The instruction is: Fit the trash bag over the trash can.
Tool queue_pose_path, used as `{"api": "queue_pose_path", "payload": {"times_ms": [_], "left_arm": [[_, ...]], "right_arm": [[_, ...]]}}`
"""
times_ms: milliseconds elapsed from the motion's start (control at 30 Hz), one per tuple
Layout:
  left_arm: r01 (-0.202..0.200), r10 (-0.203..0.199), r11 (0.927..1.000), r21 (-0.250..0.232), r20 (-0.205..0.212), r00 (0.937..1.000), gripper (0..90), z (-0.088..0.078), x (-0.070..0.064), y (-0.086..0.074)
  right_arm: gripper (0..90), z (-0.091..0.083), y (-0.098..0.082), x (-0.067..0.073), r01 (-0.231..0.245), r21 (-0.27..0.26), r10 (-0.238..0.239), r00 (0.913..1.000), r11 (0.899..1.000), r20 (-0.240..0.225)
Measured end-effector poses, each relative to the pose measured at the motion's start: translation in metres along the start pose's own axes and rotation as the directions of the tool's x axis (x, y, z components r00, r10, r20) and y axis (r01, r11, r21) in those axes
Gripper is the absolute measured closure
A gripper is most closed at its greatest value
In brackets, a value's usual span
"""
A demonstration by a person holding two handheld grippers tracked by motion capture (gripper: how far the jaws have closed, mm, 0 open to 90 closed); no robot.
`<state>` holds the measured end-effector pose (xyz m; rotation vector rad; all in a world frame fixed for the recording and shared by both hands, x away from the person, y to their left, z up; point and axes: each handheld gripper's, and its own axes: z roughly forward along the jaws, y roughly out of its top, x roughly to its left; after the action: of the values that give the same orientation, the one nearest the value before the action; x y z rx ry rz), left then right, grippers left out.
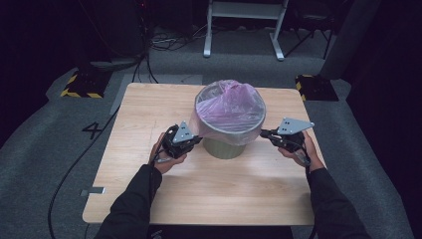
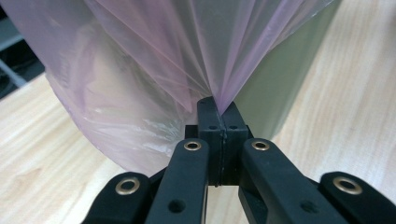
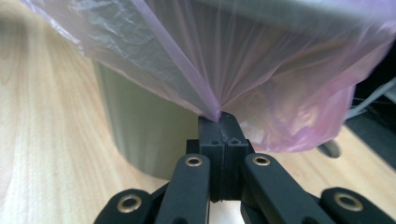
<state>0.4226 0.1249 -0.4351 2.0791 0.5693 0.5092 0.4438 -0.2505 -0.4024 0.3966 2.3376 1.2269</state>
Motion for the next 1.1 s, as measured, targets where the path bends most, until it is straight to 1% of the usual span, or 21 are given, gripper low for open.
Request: {"api": "queue_pose_path", "payload": {"times_ms": [133,200,233,267,300,333,367,400,467,567,633,667,700,733,800,900,933,967,1033,1067,1100], "left_arm": [[-0.018,0.018,0.9997,0.014,0.005,0.9998,89.8,0.002,-0.003,-0.002],[-0.038,0.038,0.9992,0.015,0.001,0.9993,89.8,0.002,-0.006,-0.003],[-0.061,0.061,0.9979,0.02,-0.012,0.9981,89.8,0.001,-0.009,-0.003],[-0.068,0.068,0.9975,0.021,-0.008,0.9976,89.8,-0.001,-0.01,-0.003],[-0.063,0.063,0.998,0.007,0.014,0.9979,89.8,-0.003,-0.01,-0.003],[-0.064,0.064,0.9979,0.011,0.021,0.9978,89.8,-0.004,-0.011,-0.004],[-0.077,0.076,0.9968,0.024,0.016,0.997,89.8,-0.004,-0.012,-0.005],[-0.084,0.083,0.9959,0.033,0.022,0.9963,89.8,-0.003,-0.012,-0.006],[-0.086,0.084,0.9946,0.059,0.026,0.9961,89.8,-0.002,-0.012,-0.008],[-0.064,0.062,0.9944,0.085,0.025,0.9978,89.8,0.004,-0.008,-0.013],[-0.042,0.038,0.9952,0.088,0.041,0.9984,89.8,0.007,-0.006,-0.016],[-0.04,0.035,0.9944,0.098,0.045,0.9984,89.8,0.009,-0.005,-0.018],[-0.049,0.045,0.9918,0.118,0.04,0.9982,89.7,0.012,-0.006,-0.019],[-0.047,0.042,0.9905,0.129,0.041,0.9983,89.7,0.015,-0.006,-0.021],[-0.027,0.022,0.9902,0.137,0.035,0.9992,88.3,0.019,-0.005,-0.024],[-0.015,0.01,0.9909,0.134,0.035,0.9993,86.3,0.019,-0.005,-0.027],[-0.014,0.011,0.9913,0.131,0.023,0.9997,81.6,0.019,-0.006,-0.027],[0.002,-0.003,0.9922,0.125,0.005,1.0,71.4,0.019,-0.006,-0.028],[0.027,-0.027,0.993,0.115,-0.01,0.9996,57.3,0.015,-0.006,-0.029],[0.038,-0.037,0.9935,0.107,-0.018,0.9992,46.8,0.013,-0.006,-0.029],[0.059,-0.057,0.9941,0.091,-0.023,0.9981,39.7,0.008,-0.006,-0.031]], "right_arm": [[90.0,0.006,-0.007,0.002,-0.02,0.029,0.021,0.9991,0.999,-0.036],[90.0,0.006,-0.008,0.002,-0.027,0.034,0.028,0.9988,0.999,-0.039],[90.0,0.006,-0.009,0.003,-0.026,0.035,0.028,0.9988,0.999,-0.04],[90.0,0.005,-0.009,0.005,-0.021,0.042,0.023,0.9988,0.999,-0.043],[90.0,0.005,-0.008,0.006,-0.01,0.048,0.013,0.9989,0.999,-0.044],[90.0,0.006,-0.009,0.008,0.004,0.068,-0.001,0.9986,0.998,-0.053],[90.0,0.007,-0.009,0.01,0.009,0.086,-0.004,0.9982,0.996,-0.061],[90.0,0.009,-0.011,0.011,0.016,0.112,-0.009,0.9979,0.994,-0.065],[90.0,0.012,-0.015,0.011,0.009,0.132,0.001,0.9969,0.991,-0.079],[90.0,0.017,-0.02,0.01,-0.015,0.152,0.029,0.9953,0.988,-0.093],[90.0,0.022,-0.022,0.009,-0.021,0.183,0.04,0.9942,0.983,-0.1],[90.0,0.024,-0.024,0.009,-0.02,0.203,0.043,0.993,0.979,-0.111],[90.0,0.028,-0.026,0.009,-0.016,0.231,0.047,0.9907,0.973,-0.128],[90.0,0.032,-0.028,0.009,-0.01,0.258,0.046,0.9899,0.966,-0.134],[90.0,0.039,-0.032,0.009,-0.013,0.301,0.057,0.9886,0.953,-0.139],[90.0,0.04,-0.032,0.008,-0.041,0.284,0.08,0.9888,0.958,-0.126],[90.0,0.04,-0.032,0.007,-0.047,0.282,0.084,0.9892,0.958,-0.12],[88.9,0.04,-0.033,0.007,-0.053,0.278,0.089,0.9893,0.959,-0.116],[83.0,0.038,-0.033,0.007,-0.07,0.27,0.104,0.9877,0.96,-0.117],[75.3,0.036,-0.034,0.006,-0.078,0.252,0.11,0.9869,0.965,-0.118],[66.1,0.033,-0.034,0.006,-0.091,0.236,0.122,0.9854,0.968,-0.119]]}}
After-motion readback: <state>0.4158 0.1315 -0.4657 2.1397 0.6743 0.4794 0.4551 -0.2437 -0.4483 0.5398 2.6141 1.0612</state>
